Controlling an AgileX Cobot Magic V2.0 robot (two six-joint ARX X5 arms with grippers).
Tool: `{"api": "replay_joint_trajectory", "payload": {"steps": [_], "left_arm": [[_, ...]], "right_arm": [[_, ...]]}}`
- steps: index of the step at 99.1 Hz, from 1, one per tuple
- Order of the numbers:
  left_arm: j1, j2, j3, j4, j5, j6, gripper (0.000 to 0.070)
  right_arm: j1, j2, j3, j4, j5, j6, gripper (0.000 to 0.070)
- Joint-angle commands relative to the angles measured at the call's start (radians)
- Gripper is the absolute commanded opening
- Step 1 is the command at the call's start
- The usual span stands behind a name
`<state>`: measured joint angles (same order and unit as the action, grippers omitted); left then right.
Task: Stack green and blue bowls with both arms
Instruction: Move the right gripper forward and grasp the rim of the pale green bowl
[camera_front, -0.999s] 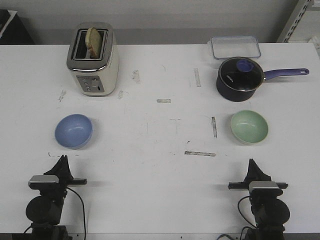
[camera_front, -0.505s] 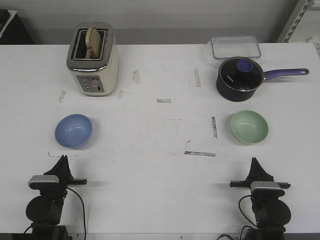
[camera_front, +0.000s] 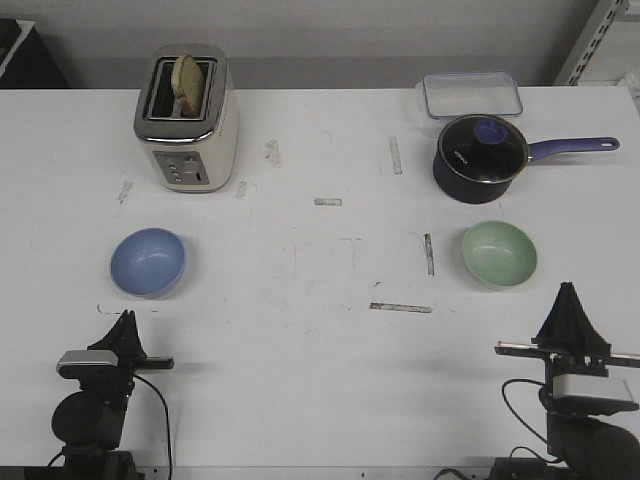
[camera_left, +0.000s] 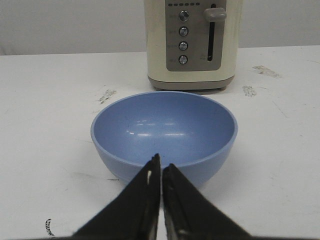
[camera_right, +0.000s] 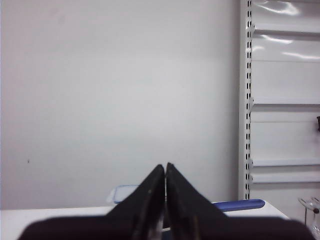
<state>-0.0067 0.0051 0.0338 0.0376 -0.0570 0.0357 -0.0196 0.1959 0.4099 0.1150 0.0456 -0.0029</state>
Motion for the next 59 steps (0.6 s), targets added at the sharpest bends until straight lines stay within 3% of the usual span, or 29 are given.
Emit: {"api": "replay_joint_trajectory", "payload": {"steps": [1,18,32,51,59], "left_arm": [[0.002,-0.002,-0.021,0.009,-0.003,-0.002,0.0002],[0.002,-0.002,-0.021,0.009,-0.003,-0.002,0.0002],[0.002,-0.002,-0.021,0.009,-0.003,-0.002,0.0002],[0.002,-0.002,-0.021,0.009,-0.003,-0.002,0.0002],[0.002,-0.002,-0.021,0.009,-0.003,-0.002,0.0002]], "right_arm": [[0.0,0.108,0.129,-0.086,0.001,0.002,0.0],[0.0,0.388,0.423,-0.367,-0.003,0.002,0.0],[-0.008,0.597,0.594,-0.524,-0.027,-0.019,0.0033],[-0.07,0.815,0.703,-0.659,-0.046,-0.048,0.0352],[-0.111,0.882,0.705,-0.678,-0.096,-0.068,0.0432]]}}
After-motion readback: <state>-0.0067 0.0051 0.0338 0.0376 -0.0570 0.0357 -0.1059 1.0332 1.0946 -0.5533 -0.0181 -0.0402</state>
